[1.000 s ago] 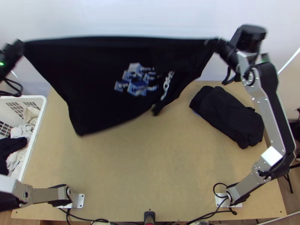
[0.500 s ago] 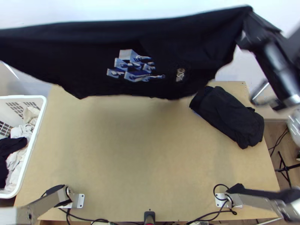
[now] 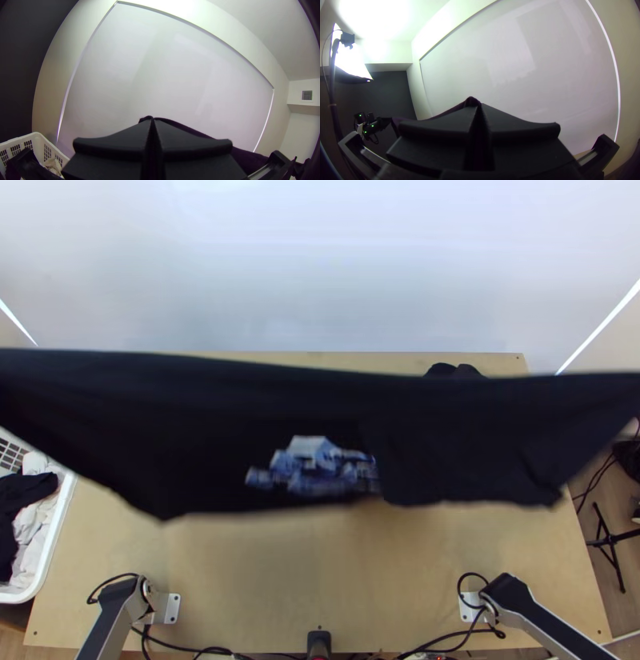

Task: Fold the t-shirt

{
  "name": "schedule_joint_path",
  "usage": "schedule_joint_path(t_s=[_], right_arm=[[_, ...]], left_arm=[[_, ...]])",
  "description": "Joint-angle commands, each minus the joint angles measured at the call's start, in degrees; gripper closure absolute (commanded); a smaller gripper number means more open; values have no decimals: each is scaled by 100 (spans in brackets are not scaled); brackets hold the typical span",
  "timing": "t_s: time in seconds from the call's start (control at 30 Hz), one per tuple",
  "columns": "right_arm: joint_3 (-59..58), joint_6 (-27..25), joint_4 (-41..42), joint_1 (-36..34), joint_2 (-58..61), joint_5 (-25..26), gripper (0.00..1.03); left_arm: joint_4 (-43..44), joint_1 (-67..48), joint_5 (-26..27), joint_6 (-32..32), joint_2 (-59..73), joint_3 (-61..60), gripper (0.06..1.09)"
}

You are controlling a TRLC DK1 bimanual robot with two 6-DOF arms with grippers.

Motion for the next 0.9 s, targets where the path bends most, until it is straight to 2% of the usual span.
schedule_joint_path(t_s=[0.0, 0.23, 0.33, 0.4, 0.5, 0.6, 0.67, 0.77, 0.87], right_arm=[[-14, -170, 71, 12, -601, -139, 100], [250, -741, 1688, 29, 278, -130, 100], [171, -1014, 2224, -14, 955, -104, 100], [171, -1031, 2470, -287, 1465, -86, 100], [250, -389, 2813, -1034, 2238, -113, 100], [522, 366, 2901, -1342, 2959, -122, 100], [698, 674, 2892, -1517, 3328, -130, 100], [1067, 938, 2857, -1746, 3890, -139, 100], [1621, 973, 2743, -2001, 4391, -139, 100]], left_arm=[[-14, 44, -20, 29, -409, -92, 105], [461, 158, -37, -86, -40, 48, 105], [478, 167, -28, -244, 575, 224, 105], [487, 123, -28, -358, 1058, 321, 105], [505, -35, -46, -376, 1849, 409, 105], [505, -61, -46, -367, 2509, 453, 105], [531, -26, -46, -367, 2886, 462, 105], [663, 97, -37, -332, 3423, 549, 105], [584, 185, 16, -332, 3871, 1112, 105]])
